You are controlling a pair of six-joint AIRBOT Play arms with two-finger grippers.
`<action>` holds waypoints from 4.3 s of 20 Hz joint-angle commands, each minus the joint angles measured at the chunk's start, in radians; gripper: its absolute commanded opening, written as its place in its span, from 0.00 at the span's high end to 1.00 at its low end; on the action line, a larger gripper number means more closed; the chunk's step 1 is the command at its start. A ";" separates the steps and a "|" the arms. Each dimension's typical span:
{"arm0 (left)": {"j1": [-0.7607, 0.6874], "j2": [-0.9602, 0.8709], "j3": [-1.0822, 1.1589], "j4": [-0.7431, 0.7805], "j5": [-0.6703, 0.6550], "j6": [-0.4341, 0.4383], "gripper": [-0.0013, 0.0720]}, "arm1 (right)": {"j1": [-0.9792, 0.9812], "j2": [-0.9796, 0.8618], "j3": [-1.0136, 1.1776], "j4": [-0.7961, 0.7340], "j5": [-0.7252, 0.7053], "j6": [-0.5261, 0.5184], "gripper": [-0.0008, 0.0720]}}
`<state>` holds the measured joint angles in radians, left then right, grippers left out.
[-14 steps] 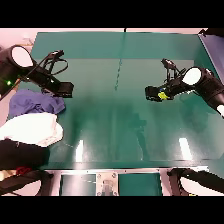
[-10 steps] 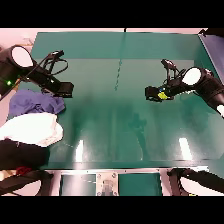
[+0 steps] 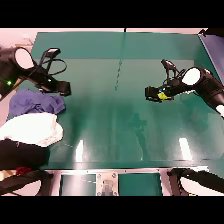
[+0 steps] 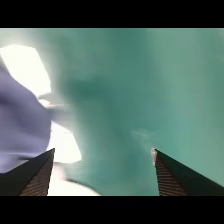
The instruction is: Fold the shirts.
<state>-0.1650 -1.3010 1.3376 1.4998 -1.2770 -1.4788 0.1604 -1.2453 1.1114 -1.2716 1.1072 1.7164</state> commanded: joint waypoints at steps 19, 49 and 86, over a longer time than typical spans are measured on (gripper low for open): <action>0.310 -0.375 0.023 0.167 0.135 0.008 0.94 | 0.001 -0.004 0.000 0.018 0.000 0.000 0.96; 0.015 -0.375 0.179 -0.279 0.024 -0.064 0.02 | -0.184 -0.071 -0.225 0.235 -0.062 -0.177 0.28; 0.019 0.210 0.729 -0.408 -0.008 0.101 0.94 | -0.632 0.374 0.652 0.473 0.175 -0.483 0.96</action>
<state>-0.1455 -1.1522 2.0731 0.9836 -1.2068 -1.3102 -0.4408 -0.9405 1.7435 -0.7654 1.3121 1.2259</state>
